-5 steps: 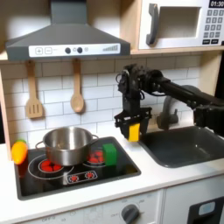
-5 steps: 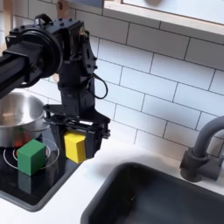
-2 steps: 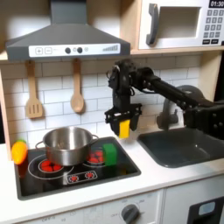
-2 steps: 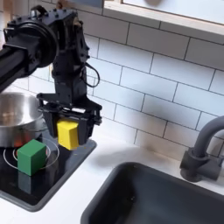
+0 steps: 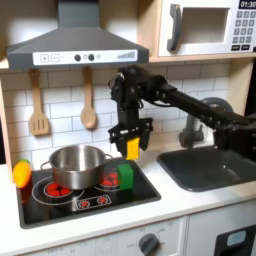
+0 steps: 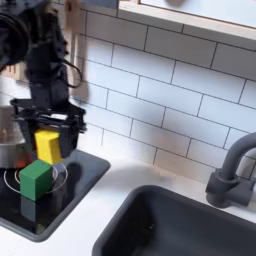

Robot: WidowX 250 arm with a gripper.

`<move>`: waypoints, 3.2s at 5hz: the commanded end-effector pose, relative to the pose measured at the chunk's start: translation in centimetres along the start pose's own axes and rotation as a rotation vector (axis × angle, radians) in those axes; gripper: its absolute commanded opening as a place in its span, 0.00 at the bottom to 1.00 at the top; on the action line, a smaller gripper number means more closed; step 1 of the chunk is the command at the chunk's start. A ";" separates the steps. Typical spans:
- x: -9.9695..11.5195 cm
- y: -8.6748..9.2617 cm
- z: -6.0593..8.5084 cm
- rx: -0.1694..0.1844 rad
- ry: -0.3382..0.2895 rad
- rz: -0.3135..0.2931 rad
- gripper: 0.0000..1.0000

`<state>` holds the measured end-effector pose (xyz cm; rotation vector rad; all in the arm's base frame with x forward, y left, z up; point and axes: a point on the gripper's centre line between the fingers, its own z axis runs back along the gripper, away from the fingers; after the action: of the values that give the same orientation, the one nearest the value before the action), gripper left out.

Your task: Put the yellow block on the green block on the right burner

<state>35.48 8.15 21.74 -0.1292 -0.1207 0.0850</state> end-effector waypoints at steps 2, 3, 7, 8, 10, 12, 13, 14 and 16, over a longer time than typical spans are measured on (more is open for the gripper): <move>-3.2 2.3 0.3 -0.006 -0.021 -0.020 0.00; -3.4 1.9 -1.0 0.005 -0.042 -0.048 0.00; -1.7 0.9 -1.5 0.064 -0.115 -0.063 0.00; -1.0 0.9 -1.3 0.069 -0.113 -0.047 0.00; 0.3 1.8 -1.8 0.085 -0.083 -0.016 0.00; -0.3 1.4 -2.0 0.068 -0.026 -0.020 0.00; -0.8 1.3 -1.8 0.064 -0.012 -0.018 0.00; -0.6 1.3 -2.4 0.071 -0.005 -0.029 0.00; -0.1 1.6 -2.7 0.091 0.025 0.003 0.00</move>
<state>35.69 9.39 18.82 -0.0380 -0.0899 0.0857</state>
